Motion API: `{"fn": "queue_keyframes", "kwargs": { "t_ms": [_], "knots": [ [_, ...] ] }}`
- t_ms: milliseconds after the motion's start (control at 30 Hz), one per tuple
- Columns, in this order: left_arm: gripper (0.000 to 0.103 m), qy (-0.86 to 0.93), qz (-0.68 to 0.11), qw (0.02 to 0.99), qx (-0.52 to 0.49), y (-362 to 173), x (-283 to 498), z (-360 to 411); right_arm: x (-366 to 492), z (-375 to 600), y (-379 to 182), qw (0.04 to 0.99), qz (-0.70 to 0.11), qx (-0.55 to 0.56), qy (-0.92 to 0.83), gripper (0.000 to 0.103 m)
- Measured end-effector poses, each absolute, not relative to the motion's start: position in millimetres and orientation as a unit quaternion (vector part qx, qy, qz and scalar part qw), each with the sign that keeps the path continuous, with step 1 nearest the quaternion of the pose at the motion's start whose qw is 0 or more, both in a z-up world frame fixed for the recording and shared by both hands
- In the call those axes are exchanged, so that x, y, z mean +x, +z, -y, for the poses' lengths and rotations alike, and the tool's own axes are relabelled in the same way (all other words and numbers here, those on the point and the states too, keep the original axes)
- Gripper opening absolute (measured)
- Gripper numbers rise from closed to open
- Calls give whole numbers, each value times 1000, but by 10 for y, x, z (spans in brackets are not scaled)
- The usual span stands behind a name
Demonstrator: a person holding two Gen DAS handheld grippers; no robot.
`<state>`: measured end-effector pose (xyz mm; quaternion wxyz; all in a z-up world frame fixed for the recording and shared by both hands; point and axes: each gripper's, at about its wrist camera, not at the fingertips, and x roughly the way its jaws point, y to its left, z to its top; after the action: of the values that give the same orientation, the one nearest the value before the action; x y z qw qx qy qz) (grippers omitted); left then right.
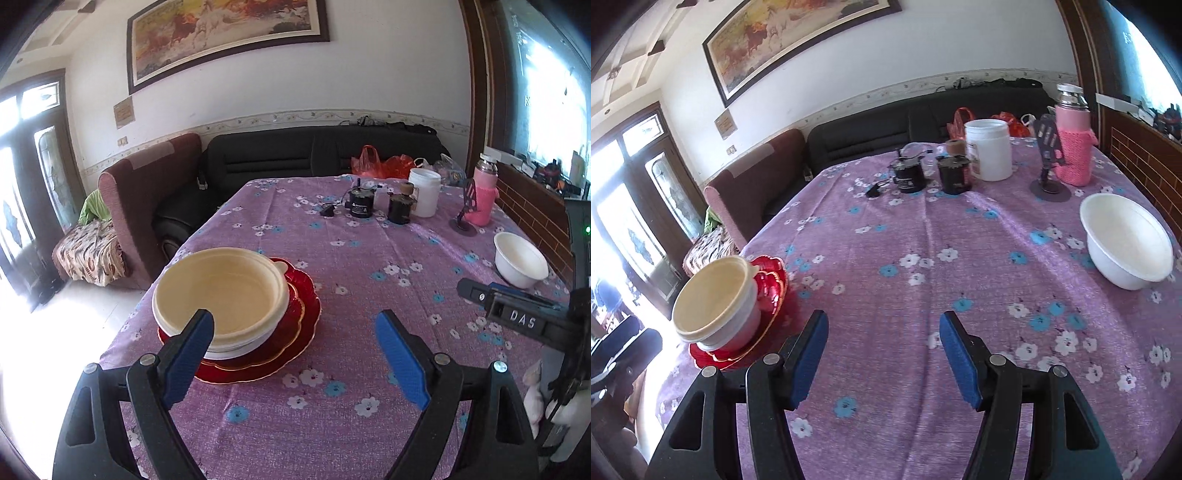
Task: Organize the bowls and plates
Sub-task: 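Move both tools toward the small white bowl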
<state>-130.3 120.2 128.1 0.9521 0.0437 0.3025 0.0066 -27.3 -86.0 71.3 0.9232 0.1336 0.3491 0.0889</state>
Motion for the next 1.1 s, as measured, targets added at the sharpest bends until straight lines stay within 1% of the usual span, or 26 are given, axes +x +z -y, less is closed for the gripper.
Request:
{"fn": "queue_keyframes", "kwargs": {
  "t_ms": [233, 500, 733, 867, 1000, 1033, 1100],
  "knots": [
    [89, 2, -303, 948, 97, 1258, -1238, -808, -320, 1595, 727, 926, -333, 172, 33, 67],
    [89, -31, -313, 940, 136, 1235, -1036, -362, -387, 2328, 867, 931, -305, 199, -28, 67],
    [89, -128, -363, 921, 58, 1306, -585, -7, -348, 3100, 870, 922, -278, 248, -103, 67],
    [88, -166, -382, 908, 29, 1319, -293, 278, -262, 3482, 740, 911, -274, 274, -140, 67],
    [88, -188, -408, 893, 8, 1234, 20, 611, -133, 3682, 539, 897, -287, 297, -154, 66],
    [88, -192, -416, 889, 3, 1199, 98, 695, -98, 3714, 485, 894, -292, 302, -155, 66],
    [88, -200, -430, 880, -7, 1106, 266, 880, -33, 3734, 389, 889, -303, 308, -150, 61]
  ]
}}
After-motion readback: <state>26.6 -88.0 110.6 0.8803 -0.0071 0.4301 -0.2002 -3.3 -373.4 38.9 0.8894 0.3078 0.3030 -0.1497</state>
